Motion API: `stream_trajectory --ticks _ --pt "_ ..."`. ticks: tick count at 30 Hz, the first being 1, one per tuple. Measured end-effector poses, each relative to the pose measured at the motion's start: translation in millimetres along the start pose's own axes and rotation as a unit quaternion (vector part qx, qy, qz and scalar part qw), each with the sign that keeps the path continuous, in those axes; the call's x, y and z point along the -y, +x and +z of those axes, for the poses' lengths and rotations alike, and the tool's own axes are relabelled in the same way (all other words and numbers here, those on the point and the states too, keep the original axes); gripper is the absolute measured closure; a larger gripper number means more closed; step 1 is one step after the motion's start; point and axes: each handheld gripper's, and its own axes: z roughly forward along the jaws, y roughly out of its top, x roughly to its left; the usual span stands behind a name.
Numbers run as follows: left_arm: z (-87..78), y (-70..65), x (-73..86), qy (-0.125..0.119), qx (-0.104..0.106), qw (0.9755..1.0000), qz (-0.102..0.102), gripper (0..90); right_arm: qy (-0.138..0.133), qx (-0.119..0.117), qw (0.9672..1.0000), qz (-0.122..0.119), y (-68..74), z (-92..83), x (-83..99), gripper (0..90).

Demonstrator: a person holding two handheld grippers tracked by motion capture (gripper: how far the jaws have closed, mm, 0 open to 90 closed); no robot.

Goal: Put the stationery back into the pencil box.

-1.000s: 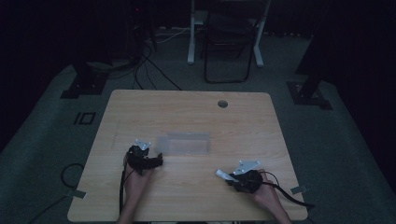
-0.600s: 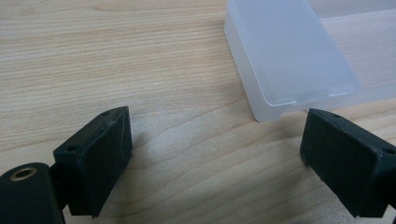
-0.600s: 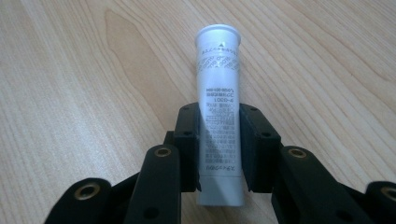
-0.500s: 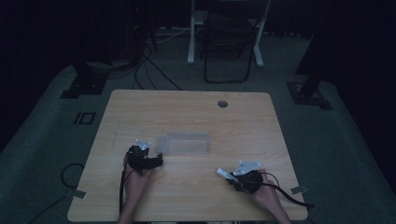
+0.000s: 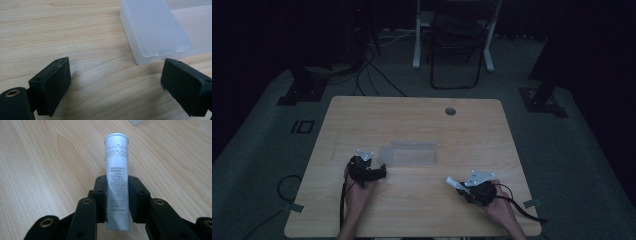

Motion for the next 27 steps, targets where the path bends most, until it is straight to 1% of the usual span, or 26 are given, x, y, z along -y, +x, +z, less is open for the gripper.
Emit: stream_trajectory --ticks 3,5,12,17,27 --pt "0.0 0.0 0.0 0.0 0.0 1.0 0.0 9.6 -0.002 0.0 1.0 0.0 -0.6 -1.0 -0.1 71.1" --pt "0.0 -0.1 0.0 0.0 0.0 1.0 0.0 9.6 -0.004 0.002 1.0 0.003 -3.0 -5.0 -0.6 71.0" --pt "0.0 0.0 0.0 0.0 0.0 1.0 0.0 9.6 -0.007 0.002 1.0 0.005 -5.1 -7.7 -1.5 71.1" --pt "0.0 0.0 0.0 0.0 0.0 1.0 0.0 9.6 -0.014 0.003 0.9999 0.002 -6.7 -11.7 -5.3 71.1" --pt "0.0 0.0 0.0 0.0 0.0 1.0 0.0 9.6 -0.019 0.008 0.9998 -0.002 -9.1 -17.6 -11.3 71.1"
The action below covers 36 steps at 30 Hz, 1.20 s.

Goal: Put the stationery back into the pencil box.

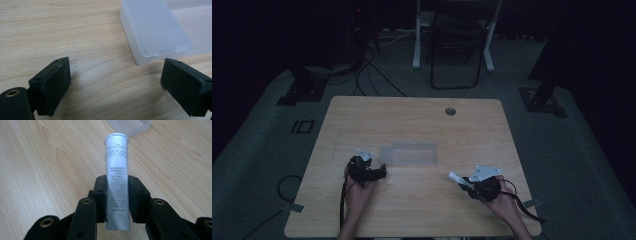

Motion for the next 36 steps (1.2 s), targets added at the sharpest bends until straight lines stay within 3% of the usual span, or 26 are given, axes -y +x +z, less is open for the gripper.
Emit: stream_trajectory --ticks 20,36 --pt "0.0 0.0 0.0 0.0 0.0 1.0 0.0 9.6 0.0 0.014 0.9997 -0.021 -8.9 -11.4 -13.4 71.1" --pt "0.1 -0.1 0.0 -0.001 0.0 1.0 -0.001 9.6 -0.017 0.022 0.9992 -0.027 -15.8 -22.4 -27.3 71.1"
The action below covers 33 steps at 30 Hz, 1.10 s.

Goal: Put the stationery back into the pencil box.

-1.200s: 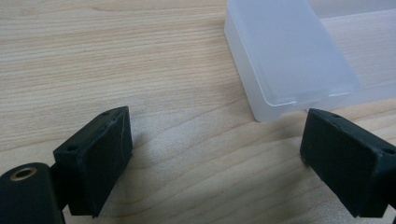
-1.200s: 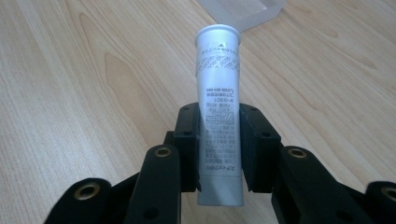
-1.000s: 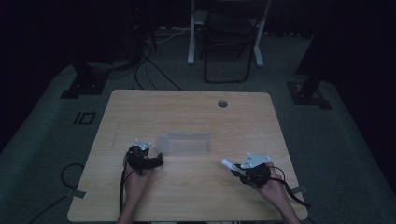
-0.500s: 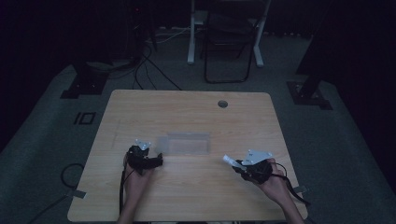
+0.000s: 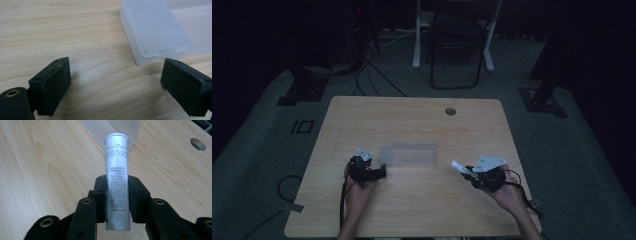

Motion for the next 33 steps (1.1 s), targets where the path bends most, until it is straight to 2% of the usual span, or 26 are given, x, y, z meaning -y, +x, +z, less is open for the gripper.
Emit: stream_trajectory --ticks 33 --pt "-0.1 0.0 0.0 0.0 0.0 1.0 0.0 9.6 -0.02 -0.011 0.9996 -0.014 -6.0 -2.2 -23.2 71.1"
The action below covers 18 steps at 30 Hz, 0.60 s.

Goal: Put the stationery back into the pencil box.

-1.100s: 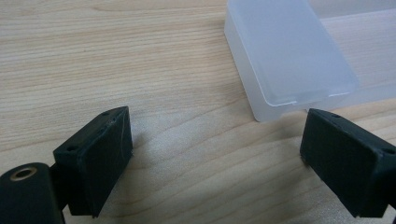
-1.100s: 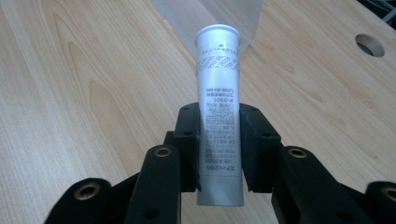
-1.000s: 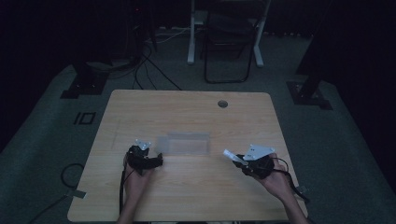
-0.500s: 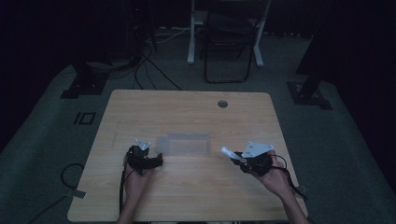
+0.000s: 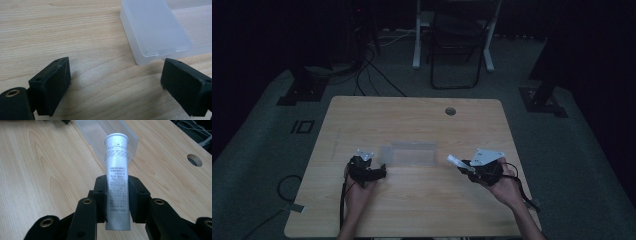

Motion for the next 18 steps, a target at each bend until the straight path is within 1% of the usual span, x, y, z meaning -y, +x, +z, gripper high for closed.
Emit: stream_trajectory --ticks 6,18 --pt "0.0 0.0 0.0 0.0 0.0 1.0 0.0 9.6 -0.003 -0.002 1.0 -0.001 -0.8 1.9 -3.6 71.1" --pt "0.1 0.0 0.0 0.0 0.0 1.0 0.0 9.6 -0.01 -0.004 0.9998 -0.013 -1.4 6.1 -16.9 71.1"
